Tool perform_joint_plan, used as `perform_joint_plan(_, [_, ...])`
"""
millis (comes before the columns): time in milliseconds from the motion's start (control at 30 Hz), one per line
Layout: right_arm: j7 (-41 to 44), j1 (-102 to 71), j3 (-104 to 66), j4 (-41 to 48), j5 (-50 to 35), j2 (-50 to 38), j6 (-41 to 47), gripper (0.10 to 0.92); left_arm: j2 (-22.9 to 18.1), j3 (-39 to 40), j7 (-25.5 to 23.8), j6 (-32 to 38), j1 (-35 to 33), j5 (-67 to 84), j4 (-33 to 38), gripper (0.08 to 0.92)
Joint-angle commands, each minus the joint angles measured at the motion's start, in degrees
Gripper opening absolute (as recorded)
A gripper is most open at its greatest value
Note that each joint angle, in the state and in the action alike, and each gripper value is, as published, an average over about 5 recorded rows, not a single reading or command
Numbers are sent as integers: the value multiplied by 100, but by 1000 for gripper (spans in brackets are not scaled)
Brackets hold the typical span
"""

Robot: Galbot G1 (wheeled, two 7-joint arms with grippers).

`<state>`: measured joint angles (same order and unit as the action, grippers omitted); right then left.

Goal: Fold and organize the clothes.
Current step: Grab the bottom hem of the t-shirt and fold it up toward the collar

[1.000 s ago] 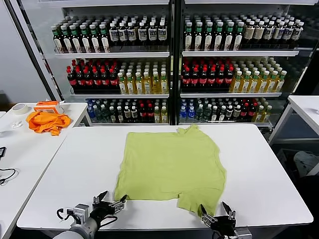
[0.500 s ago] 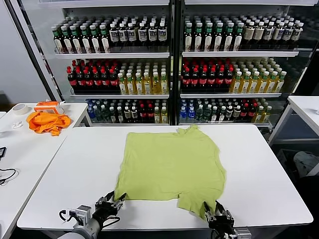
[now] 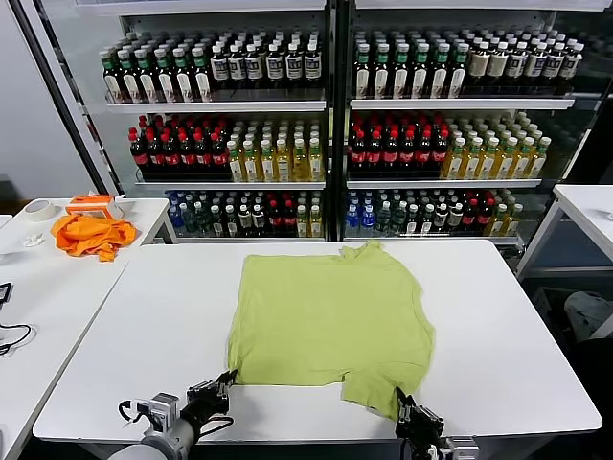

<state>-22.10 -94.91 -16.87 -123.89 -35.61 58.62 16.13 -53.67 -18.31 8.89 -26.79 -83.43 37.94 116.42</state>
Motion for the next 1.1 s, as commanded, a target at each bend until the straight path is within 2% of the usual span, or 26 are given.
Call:
perform_joint_plan(33, [258, -409, -479, -628, -249, -328, -43, 106, 574, -590, -219, 113, -184, 739, 429, 86])
perform_joint_plan(267, [443, -1198, -683, -1081, -80, -538, -94, 106, 903, -1331, -318, 111, -810, 1195, 828, 86])
perform_joint_plan(633, [496, -1941, -905, -1460, 92, -593, -52, 106, 698, -1619, -323, 110, -1831, 1035, 1322, 86])
perform_joint_plan(833, [450, -1632, -884, -1456, 61, -581, -23, 106, 754, -1627, -303, 117, -1655, 1075, 1340, 86])
perform_joint_plan(1033, [325, -1282, -854, -1082, 62, -549, 18, 108, 782, -1507, -320, 151, -1301, 1089, 1012, 86])
perform_joint_plan(1100, [261, -1226, -781, -1008, 86, -505, 37, 136, 767, -1488, -322, 156, -1299, 1083, 968, 86])
